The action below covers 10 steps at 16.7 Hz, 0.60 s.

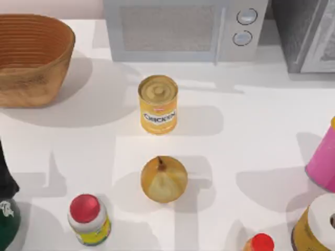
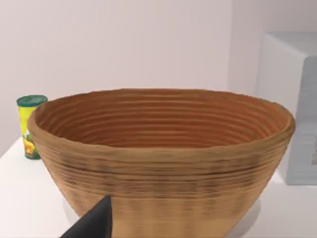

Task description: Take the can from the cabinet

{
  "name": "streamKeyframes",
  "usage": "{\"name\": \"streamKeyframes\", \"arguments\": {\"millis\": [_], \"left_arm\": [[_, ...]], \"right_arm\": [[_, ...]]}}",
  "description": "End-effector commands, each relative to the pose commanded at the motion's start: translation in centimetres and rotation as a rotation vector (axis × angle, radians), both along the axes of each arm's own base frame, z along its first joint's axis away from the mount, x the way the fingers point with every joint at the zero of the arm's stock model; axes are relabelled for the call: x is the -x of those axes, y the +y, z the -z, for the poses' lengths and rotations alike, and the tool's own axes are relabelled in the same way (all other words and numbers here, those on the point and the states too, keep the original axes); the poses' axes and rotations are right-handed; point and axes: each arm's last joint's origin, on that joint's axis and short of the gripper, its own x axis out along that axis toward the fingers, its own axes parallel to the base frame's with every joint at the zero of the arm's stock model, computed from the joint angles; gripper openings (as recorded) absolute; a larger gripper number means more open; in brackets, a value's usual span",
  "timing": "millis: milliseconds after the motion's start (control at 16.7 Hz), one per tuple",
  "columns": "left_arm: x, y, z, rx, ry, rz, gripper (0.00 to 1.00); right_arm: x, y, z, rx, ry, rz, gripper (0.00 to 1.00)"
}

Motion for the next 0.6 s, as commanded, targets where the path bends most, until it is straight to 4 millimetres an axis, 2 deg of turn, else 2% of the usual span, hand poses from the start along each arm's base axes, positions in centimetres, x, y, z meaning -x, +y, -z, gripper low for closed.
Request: {"name": "streamKeyframes", "arguments": {"millis": [180,300,420,600], "left_arm": [[0.0,0.0,0.0,0.0,0.0,0.0,1.0],[0.0,0.0,0.0,0.0,0.0,0.0,1.0],[0.0,0.0,0.0,0.0,0.0,0.0,1.0],[0.0,0.0,0.0,0.0,0.0,0.0,1.0]], "right_arm": [[0.0,0.0,-0.3,0.0,0.002,0.001,1.0],[0.0,0.0,-1.5,0.0,0.012,0.004,1.0],[-0.2,0.1,-3.9,0.001,0.025,0.007,1.0],[-0.8,0.4,-9.4,0.003,0.032,0.007,1.0]]}}
